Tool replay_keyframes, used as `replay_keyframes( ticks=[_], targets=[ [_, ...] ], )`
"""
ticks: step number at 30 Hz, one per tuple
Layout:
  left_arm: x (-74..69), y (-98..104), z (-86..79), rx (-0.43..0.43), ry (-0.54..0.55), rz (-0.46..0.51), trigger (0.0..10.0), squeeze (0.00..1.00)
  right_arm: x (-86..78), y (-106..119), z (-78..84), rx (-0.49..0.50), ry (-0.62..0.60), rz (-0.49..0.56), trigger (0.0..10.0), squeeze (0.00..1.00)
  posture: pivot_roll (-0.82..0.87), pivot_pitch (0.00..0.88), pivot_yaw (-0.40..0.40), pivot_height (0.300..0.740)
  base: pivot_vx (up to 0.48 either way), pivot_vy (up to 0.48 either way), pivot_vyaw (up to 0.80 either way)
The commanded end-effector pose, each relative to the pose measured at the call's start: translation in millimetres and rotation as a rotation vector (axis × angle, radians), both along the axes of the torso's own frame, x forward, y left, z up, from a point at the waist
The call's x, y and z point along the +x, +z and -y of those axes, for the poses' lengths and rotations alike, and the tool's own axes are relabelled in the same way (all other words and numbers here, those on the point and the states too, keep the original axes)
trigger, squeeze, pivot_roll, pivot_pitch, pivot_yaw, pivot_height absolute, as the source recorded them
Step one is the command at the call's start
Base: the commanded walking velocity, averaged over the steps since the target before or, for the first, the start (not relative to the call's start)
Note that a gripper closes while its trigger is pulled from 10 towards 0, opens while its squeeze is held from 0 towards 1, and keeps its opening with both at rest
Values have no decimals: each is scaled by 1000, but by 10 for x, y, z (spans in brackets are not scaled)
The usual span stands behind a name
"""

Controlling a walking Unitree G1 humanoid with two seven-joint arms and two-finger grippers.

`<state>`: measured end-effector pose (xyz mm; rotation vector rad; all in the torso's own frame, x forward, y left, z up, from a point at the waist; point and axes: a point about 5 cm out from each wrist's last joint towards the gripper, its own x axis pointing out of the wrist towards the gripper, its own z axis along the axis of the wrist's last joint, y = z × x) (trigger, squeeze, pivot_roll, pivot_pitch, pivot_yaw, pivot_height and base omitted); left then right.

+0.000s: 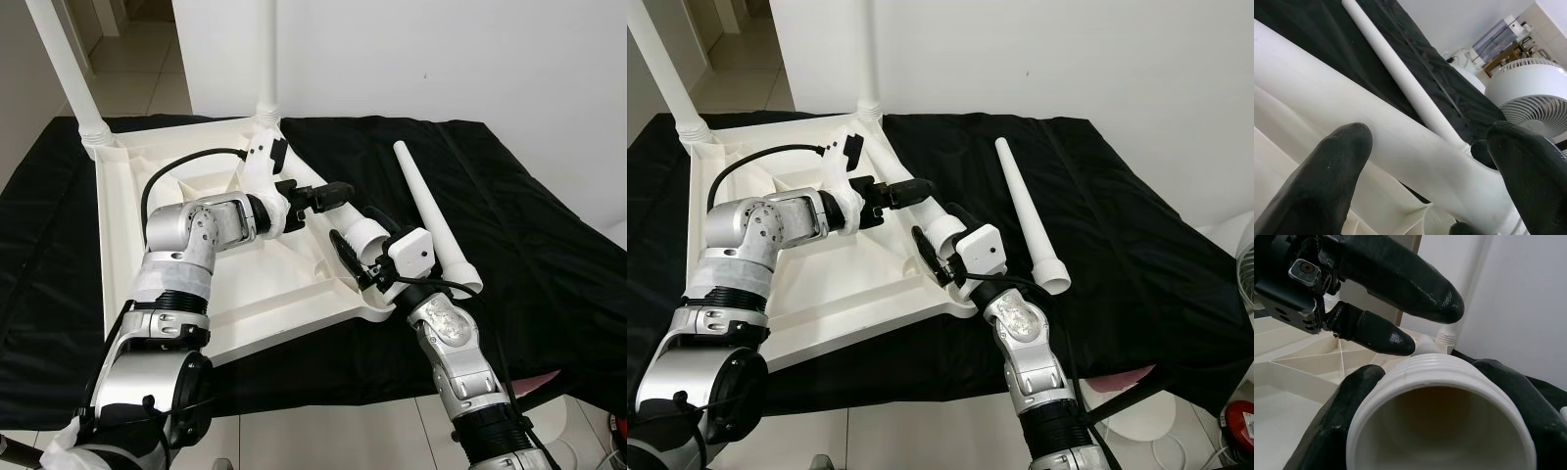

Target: Building children table

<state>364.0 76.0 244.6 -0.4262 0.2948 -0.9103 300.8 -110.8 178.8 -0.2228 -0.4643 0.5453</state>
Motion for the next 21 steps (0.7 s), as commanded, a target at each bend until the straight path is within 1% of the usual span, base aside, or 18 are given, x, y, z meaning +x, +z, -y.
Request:
replay_keyframes(
  ticks=[1,4,6,10,12,13,16,18,20,21],
  targets=[
    [18,-9,28,41,-1,-23,10000,0,-39,77,-54,-3,22,53,10000,0,14,16,-17,740,0,0,0],
    [26,-22,30,42,1,-42,10000,0,-41,64,-63,1,17,43,10000,0,11,16,-15,740,0,0,0],
    [26,-2,12,40,0,-37,10000,0,-38,8,-48,12,2,3,10000,0,12,18,-15,740,0,0,0],
    [35,3,-10,45,4,-40,10000,0,-37,-41,-32,29,-15,-35,10000,0,13,19,-15,740,0,0,0],
    [43,-1,-38,55,11,-41,10000,0,-25,-96,-6,49,-48,-90,10000,0,13,21,-16,740,0,0,0],
    [43,-1,-38,55,11,-41,10000,0,-25,-96,-6,49,-48,-90,10000,0,13,21,-16,740,0,0,0],
    [50,-6,-69,64,19,-42,10000,0,-15,-160,23,51,-95,-138,10000,0,13,22,-16,740,0,0,0],
    [52,3,-125,71,27,-45,10000,0,-11,-273,23,54,-123,-230,10000,0,8,29,-13,740,0,0,0],
    [52,3,-125,71,27,-45,10000,0,-11,-273,23,54,-123,-230,10000,0,8,29,-13,740,0,0,0],
    [51,2,-142,77,28,-50,10000,0,-7,-307,26,54,-136,-256,10000,0,8,29,-13,740,0,0,0]
  ],
)
